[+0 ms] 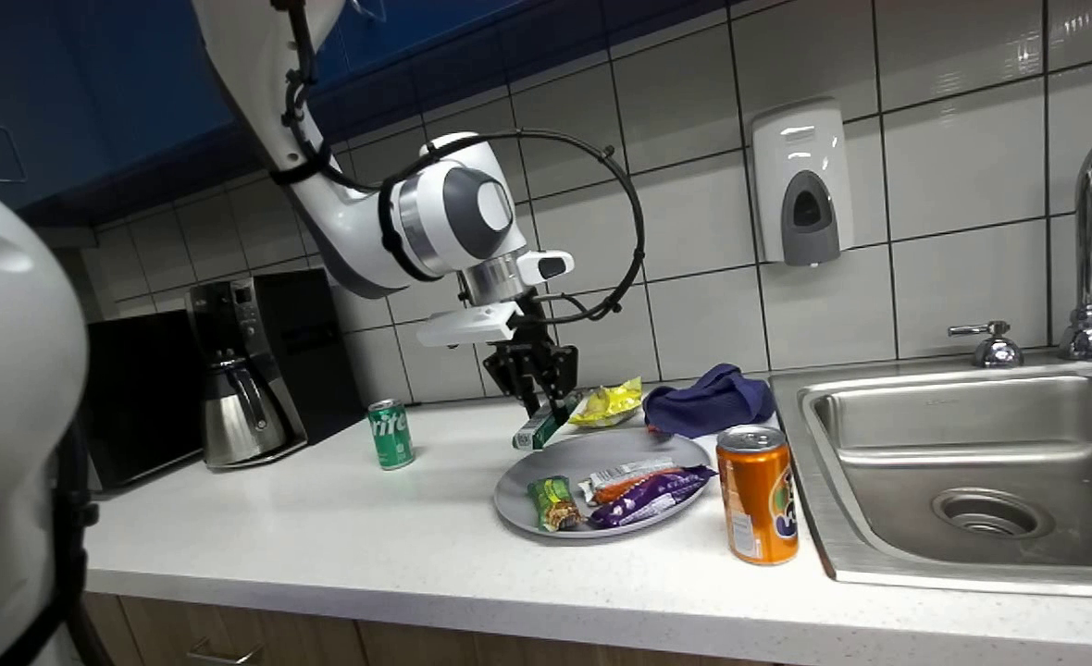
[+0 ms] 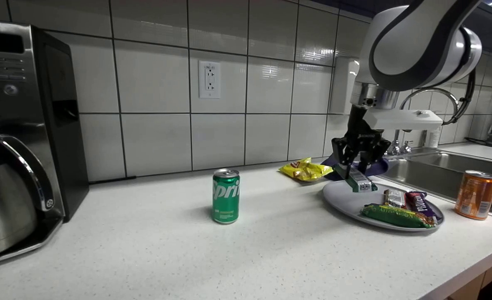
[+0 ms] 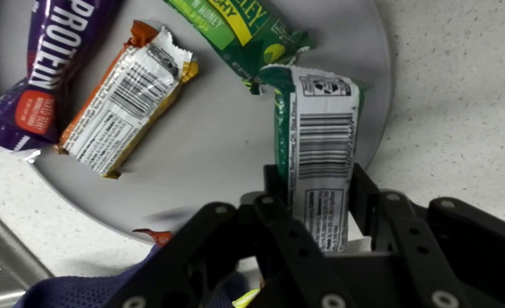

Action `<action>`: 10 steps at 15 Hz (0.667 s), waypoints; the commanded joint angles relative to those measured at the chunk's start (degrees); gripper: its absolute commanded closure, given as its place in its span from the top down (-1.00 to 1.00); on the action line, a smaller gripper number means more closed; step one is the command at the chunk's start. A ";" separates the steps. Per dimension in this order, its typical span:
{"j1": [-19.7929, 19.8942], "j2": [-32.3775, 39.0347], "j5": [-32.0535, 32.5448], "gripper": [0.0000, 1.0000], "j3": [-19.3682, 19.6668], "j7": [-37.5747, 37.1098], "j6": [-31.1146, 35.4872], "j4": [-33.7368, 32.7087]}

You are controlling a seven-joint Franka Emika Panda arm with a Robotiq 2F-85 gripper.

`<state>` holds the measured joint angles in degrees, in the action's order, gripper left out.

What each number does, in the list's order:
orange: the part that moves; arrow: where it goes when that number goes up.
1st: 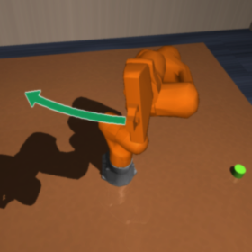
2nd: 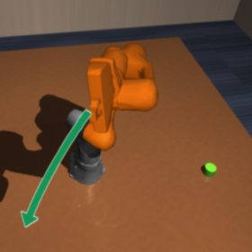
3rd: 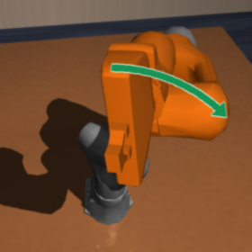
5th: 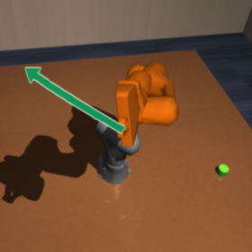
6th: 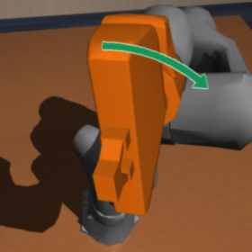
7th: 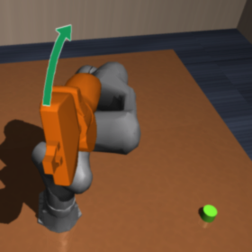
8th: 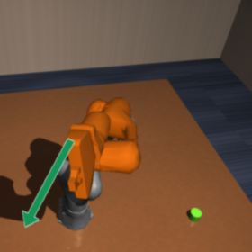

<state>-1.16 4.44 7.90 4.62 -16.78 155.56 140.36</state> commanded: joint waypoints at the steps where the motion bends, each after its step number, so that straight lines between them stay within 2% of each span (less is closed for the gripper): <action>1: 1.32 1.38 -0.81 -0.68 0.17 -0.45 1.87 -0.25; 10: 3.03 4.75 -4.84 -0.68 1.61 1.49 2.73 -1.34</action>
<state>0.84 7.95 5.46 6.54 -16.69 157.38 140.22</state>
